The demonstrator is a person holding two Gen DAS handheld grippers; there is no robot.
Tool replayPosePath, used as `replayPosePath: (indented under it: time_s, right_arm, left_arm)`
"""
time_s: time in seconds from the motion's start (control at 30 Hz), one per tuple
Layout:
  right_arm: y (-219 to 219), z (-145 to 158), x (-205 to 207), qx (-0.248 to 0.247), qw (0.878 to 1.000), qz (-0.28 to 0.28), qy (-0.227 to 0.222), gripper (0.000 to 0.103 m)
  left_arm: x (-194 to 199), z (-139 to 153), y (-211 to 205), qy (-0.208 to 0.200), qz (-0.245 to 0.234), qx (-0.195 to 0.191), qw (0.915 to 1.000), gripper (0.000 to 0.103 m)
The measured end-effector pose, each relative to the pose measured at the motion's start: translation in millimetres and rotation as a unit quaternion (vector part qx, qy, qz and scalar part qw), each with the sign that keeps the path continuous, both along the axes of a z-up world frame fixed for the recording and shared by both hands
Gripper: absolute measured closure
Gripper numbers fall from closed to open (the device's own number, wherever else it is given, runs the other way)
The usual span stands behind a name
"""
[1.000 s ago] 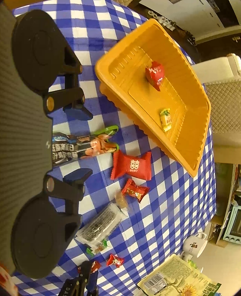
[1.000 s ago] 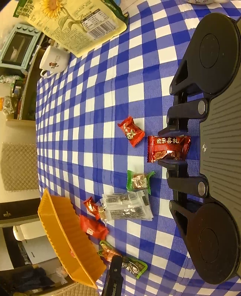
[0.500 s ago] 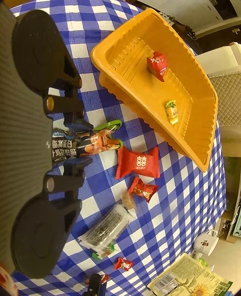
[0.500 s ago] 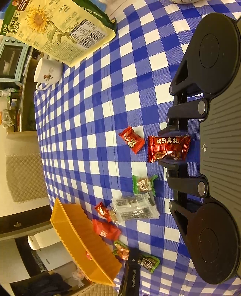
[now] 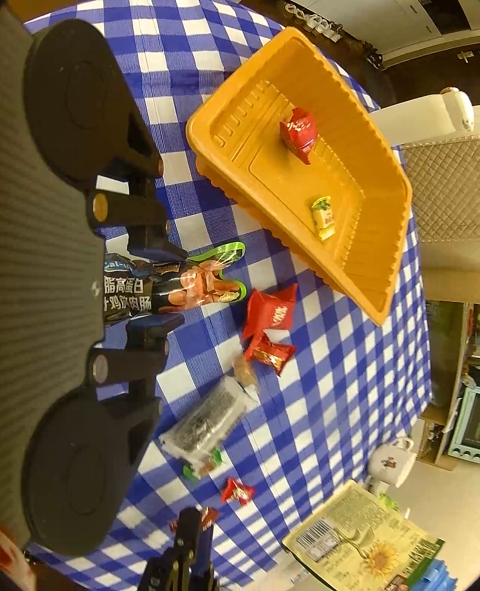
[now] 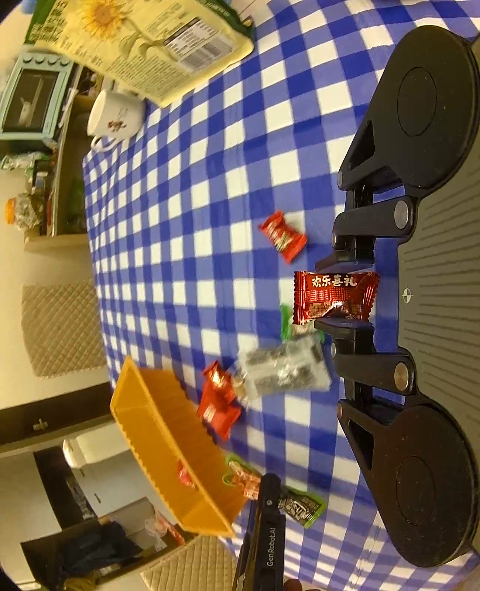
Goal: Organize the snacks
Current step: 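Grasp the dark red candy with the right tool while the left tool lifts the snack stick, then carry the snack stick and dark red candy into the orange tray and open both tools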
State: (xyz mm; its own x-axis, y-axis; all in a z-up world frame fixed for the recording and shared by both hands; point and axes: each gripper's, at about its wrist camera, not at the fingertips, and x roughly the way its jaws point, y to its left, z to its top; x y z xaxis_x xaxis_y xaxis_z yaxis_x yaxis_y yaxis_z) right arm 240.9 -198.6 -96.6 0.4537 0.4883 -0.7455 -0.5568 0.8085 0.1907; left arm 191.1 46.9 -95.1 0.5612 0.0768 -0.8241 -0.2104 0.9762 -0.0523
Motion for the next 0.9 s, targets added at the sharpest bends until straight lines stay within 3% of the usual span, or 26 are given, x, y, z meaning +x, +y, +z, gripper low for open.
replayPosePath:
  time_s: [0.4,0.9]
  right_arm:
    - [52.0,32.7,1.5,0.046,0.996,0.069,-0.024,0.078]
    - [140.2,56.8,33.9,0.086,0.984,0.143,-0.057,0.077]
  left_arm:
    - [-14.7,47.3,15.2,-0.042,0.012,-0.013,0.9990,0.076]
    - [13.7,78.7,70.1,-0.078,0.058,0.000,0.9952,0.076]
